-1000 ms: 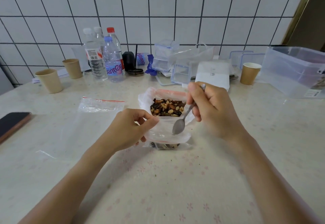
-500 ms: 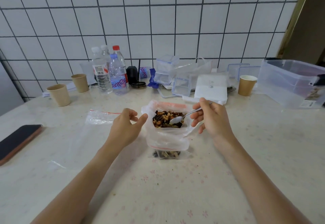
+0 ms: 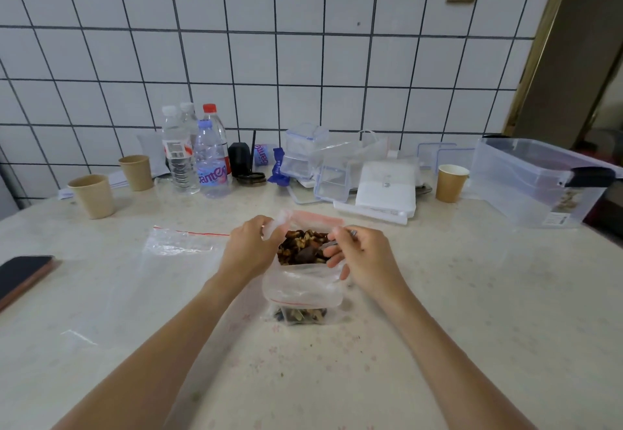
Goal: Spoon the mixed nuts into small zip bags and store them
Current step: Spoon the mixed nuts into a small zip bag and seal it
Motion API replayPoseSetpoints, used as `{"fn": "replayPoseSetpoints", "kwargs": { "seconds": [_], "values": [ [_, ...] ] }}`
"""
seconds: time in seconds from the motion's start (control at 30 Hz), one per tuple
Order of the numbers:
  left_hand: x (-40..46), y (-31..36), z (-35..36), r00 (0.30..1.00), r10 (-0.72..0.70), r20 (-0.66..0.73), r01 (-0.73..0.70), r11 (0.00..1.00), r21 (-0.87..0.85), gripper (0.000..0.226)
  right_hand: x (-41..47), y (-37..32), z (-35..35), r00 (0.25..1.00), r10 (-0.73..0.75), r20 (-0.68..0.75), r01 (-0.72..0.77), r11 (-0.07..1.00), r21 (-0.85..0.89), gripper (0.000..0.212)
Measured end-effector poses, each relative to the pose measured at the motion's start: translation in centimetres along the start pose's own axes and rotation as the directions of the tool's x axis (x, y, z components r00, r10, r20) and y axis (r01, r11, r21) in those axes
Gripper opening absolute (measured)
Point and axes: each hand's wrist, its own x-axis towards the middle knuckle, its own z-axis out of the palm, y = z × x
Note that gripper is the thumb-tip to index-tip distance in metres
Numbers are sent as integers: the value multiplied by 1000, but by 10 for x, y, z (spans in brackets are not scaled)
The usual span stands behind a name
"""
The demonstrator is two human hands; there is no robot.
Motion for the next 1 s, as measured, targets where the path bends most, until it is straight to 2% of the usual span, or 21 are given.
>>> {"fn": "replayPoseSetpoints", "kwargs": {
  "seconds": [0.23, 0.4, 0.6, 0.77, 1.0],
  "values": [
    [-6, 6, -7, 995, 97, -35, -101, 988, -119, 37, 2, 1, 1, 983, 167, 76, -178, 969, 172, 29],
    [-6, 7, -13, 991, 131, -16, -131, 982, -132, 35, 6, 2, -2, 965, 256, 58, -262, 924, 279, 27],
    [-9, 4, -17, 990, 138, 15, -134, 977, -165, 35, 9, 4, -4, 957, 291, 8, -281, 914, 293, 28],
    [-11, 4, -17, 988, 149, 39, -140, 974, -176, 37, 5, 4, 4, 953, 290, 92, -304, 902, 306, 26],
    [-12, 8, -22, 986, 151, 66, -140, 980, -139, 37, 4, 3, 2, 951, 293, 103, -310, 882, 354, 26]
  ]
}}
